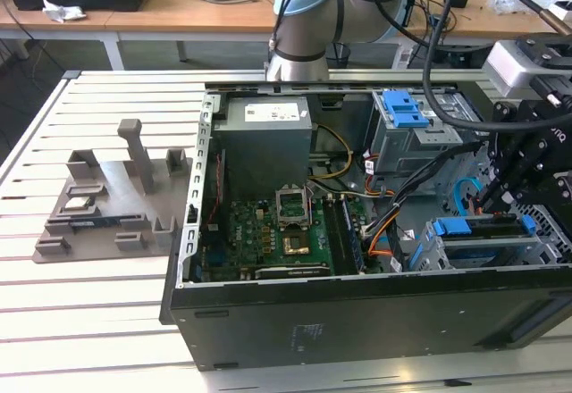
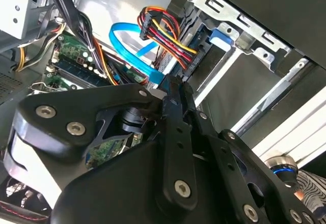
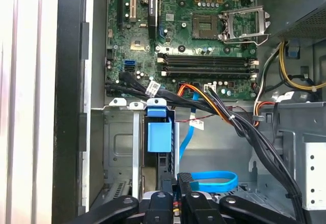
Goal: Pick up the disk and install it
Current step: 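Insert the second disk wire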
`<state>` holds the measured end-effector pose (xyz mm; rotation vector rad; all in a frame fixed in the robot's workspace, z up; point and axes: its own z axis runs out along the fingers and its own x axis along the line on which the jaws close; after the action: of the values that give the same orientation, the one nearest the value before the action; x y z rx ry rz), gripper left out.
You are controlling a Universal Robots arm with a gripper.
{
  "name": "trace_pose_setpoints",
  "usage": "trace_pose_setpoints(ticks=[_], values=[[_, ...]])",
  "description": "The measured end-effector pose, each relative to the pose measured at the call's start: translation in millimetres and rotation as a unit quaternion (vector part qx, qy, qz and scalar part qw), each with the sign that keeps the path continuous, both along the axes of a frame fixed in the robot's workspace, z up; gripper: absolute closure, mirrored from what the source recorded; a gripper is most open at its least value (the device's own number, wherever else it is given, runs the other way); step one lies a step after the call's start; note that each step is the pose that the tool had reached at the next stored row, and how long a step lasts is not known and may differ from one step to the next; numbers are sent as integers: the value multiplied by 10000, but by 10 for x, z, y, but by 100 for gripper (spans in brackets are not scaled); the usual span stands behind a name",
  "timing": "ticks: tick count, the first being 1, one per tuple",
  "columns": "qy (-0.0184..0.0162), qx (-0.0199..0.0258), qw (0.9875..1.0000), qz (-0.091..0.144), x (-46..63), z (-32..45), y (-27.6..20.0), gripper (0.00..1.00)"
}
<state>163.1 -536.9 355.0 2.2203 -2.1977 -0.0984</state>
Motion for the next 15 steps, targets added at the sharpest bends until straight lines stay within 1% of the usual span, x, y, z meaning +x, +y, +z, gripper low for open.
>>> trace_pose_setpoints(ticks=[3,5,8,11,15], values=[[0,-2,10000,3,0,-10,-24,84],[0,-8,10000,14,0,-22,-29,84],[0,-23,10000,53,0,-41,-30,84],[0,-48,9999,100,1,-66,-30,84],[0,-58,9999,120,5,-84,-30,84]])
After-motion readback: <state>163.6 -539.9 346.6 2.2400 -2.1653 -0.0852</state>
